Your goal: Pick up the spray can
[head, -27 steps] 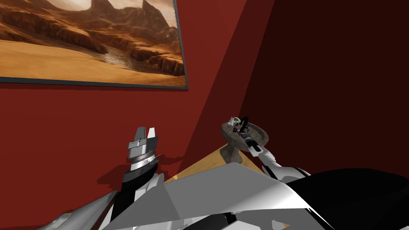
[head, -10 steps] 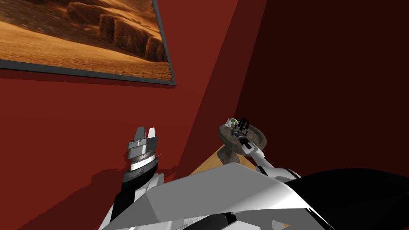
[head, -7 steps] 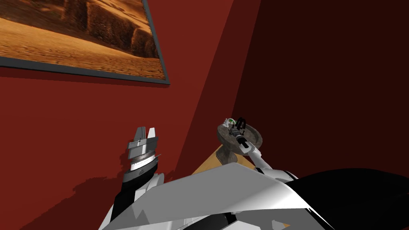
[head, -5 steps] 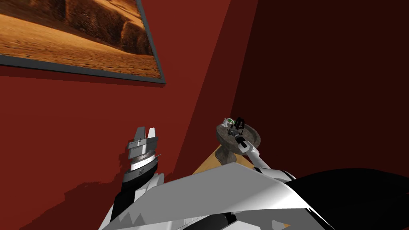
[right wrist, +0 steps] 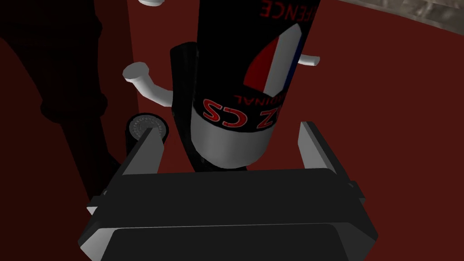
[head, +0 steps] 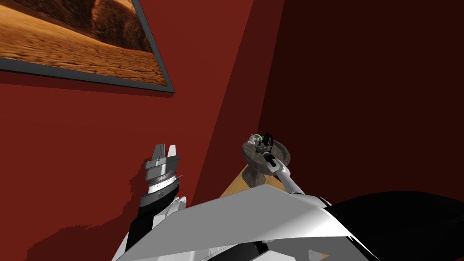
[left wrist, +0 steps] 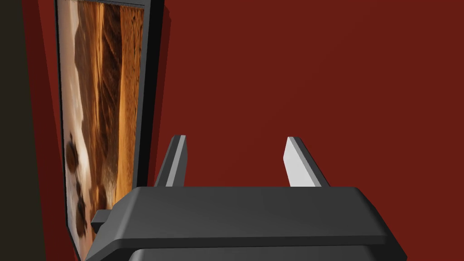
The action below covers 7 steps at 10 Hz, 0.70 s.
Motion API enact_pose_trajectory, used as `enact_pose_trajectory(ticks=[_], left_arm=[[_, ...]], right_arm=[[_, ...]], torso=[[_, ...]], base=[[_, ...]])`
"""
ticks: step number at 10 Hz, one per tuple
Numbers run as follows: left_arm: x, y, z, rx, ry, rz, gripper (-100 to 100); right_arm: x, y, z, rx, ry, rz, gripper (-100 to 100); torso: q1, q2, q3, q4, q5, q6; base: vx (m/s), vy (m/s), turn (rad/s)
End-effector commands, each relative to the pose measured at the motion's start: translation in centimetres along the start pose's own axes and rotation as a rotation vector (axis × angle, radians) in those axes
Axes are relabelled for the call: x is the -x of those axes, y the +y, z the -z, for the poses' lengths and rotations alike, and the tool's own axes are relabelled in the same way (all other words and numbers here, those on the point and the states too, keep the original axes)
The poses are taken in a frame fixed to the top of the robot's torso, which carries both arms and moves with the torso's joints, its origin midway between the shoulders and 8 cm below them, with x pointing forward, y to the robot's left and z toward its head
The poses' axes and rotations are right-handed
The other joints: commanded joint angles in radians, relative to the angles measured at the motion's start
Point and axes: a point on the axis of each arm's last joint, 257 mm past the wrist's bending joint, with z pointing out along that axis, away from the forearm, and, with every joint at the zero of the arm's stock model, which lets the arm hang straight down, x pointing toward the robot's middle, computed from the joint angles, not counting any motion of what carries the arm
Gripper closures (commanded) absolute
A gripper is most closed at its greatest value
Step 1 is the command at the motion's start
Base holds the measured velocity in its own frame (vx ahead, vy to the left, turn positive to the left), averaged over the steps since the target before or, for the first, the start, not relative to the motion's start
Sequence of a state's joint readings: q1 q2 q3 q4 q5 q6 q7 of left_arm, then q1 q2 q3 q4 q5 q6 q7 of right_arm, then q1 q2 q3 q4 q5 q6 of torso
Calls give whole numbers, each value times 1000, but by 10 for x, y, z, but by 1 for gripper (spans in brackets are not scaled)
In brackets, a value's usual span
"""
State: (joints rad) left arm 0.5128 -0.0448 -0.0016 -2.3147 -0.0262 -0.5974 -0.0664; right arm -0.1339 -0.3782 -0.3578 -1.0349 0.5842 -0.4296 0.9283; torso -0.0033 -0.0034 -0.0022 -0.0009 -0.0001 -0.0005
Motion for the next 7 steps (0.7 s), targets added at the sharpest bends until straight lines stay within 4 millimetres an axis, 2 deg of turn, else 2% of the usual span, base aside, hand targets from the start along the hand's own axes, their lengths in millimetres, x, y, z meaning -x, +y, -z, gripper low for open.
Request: enact_pose_trajectory(ticks=[1, 2, 6, 7], left_arm=[[0, 0, 0, 0, 0, 0, 0], [0, 0, 0, 0, 0, 0, 0], [0, 0, 0, 0, 0, 0, 0], [0, 0, 0, 0, 0, 0, 0]], right_arm=[[0, 0, 0, 0, 0, 0, -100], [0, 0, 0, 1, -1, 0, 100], [1, 1, 0, 1, -1, -2, 100], [1, 1, 0, 1, -1, -1, 0]], torso=[[0, 0, 0, 0, 0, 0], [1, 1, 1, 0, 0, 0], [1, 3, 1, 0, 0, 0], [0, 3, 1, 0, 0, 0]], base=[[16, -5, 6], [0, 0, 0], [0, 0, 0], [0, 0, 0]])
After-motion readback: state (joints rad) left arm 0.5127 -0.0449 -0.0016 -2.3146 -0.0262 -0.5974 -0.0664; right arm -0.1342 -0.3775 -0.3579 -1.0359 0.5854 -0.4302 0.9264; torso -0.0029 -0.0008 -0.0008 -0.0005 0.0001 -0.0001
